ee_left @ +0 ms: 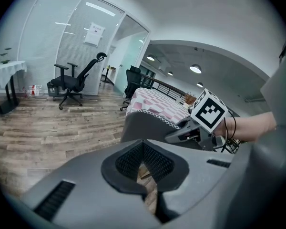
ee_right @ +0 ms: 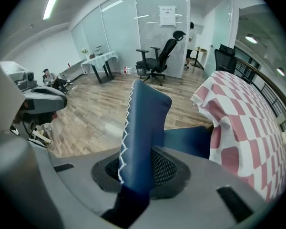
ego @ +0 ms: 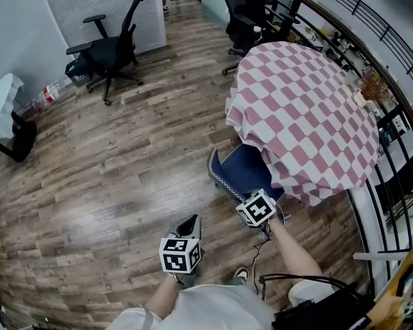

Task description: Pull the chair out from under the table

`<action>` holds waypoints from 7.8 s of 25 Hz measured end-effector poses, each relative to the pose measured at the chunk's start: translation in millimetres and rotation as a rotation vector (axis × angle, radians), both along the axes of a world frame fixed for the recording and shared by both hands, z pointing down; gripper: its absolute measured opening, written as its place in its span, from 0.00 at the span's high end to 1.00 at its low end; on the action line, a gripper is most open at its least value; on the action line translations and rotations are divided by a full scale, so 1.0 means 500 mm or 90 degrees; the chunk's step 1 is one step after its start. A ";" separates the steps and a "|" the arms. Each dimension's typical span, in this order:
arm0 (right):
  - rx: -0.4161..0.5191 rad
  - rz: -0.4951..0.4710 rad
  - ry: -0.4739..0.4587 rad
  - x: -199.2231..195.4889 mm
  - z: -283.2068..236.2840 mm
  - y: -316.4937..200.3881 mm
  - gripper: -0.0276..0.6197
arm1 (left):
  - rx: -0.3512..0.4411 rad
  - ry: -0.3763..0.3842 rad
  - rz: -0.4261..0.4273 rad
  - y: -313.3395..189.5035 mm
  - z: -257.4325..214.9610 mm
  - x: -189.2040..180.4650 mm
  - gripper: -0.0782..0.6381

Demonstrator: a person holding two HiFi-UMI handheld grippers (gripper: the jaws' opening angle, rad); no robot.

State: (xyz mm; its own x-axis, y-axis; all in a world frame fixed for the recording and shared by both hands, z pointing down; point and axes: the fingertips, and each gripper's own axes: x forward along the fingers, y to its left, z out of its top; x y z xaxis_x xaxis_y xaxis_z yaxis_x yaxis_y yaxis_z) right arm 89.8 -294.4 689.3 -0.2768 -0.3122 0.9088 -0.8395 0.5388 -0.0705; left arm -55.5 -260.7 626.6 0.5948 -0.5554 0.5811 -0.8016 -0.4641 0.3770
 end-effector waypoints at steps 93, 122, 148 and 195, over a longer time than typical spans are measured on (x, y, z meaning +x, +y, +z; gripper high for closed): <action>-0.079 -0.028 -0.052 -0.430 0.005 0.279 0.80 | -0.038 0.027 -0.258 0.177 0.065 -0.317 0.89; -0.061 -0.014 -0.056 -0.428 -0.013 0.288 0.71 | -0.032 0.007 -0.256 0.175 0.033 -0.276 0.89; 0.101 0.284 -0.182 -0.074 -0.236 0.248 0.77 | 0.056 0.032 -0.094 0.147 -0.176 0.014 0.89; 0.342 0.664 -0.156 0.397 -0.312 0.457 0.93 | 0.123 0.047 0.236 0.263 -0.227 0.508 0.89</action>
